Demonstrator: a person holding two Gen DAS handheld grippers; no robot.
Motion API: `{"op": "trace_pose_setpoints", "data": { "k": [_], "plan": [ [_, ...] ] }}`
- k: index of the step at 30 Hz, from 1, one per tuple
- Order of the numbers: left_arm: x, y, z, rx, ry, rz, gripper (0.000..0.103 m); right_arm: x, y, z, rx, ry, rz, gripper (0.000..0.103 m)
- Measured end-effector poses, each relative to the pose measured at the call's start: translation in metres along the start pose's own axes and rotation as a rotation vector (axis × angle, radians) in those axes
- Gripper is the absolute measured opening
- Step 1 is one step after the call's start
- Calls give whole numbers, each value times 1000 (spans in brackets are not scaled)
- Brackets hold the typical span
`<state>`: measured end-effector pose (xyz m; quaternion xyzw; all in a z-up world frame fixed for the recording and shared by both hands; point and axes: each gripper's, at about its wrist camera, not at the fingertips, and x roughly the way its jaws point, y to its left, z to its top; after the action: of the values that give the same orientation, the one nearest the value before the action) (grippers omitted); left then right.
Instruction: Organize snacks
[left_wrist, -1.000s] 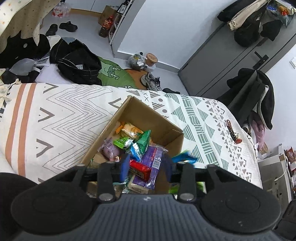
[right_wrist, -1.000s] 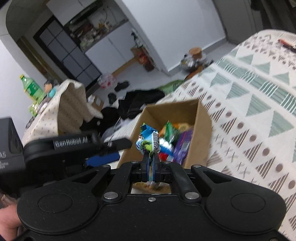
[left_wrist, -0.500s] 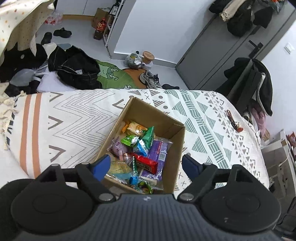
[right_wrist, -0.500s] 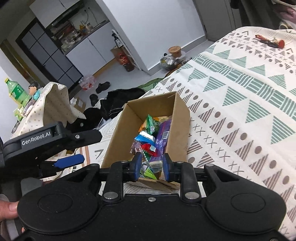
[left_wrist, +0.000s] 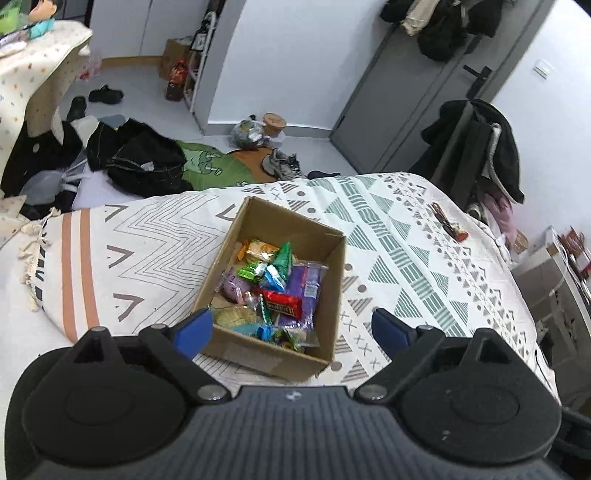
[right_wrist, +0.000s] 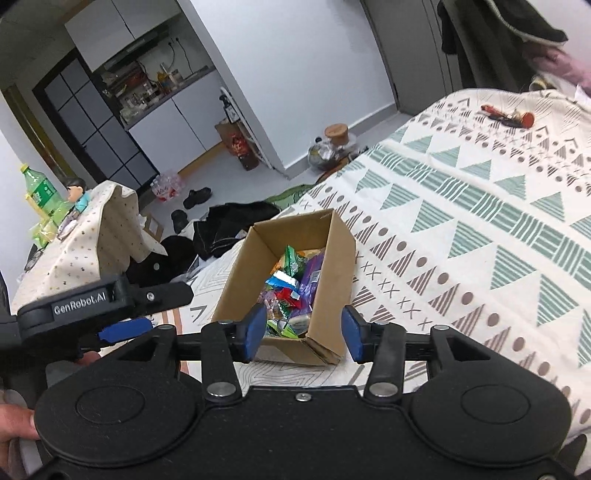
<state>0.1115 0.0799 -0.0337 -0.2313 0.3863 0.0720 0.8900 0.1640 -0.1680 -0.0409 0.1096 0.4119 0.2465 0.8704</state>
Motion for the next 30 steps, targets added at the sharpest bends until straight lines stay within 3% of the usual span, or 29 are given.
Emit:
{"op": "trace_pose_setpoints", "data": {
  "k": [10,15,21,30],
  "plan": [
    [-36,-10,-31,100,-31,-12,100,-46,0,-24,-6,-83,-15,66],
    [-52,-16,-44,152,-54,-14,103,-67,4,-36,-35,-130,-26,86],
    [-69,-20,-56,205,-69,-10,103,-87,8,-47,-63,-160,-35,97],
    [-99,-19,-63,232,-94,-14,103,-110,18,-56,-88,-179,-23,103]
  ]
}}
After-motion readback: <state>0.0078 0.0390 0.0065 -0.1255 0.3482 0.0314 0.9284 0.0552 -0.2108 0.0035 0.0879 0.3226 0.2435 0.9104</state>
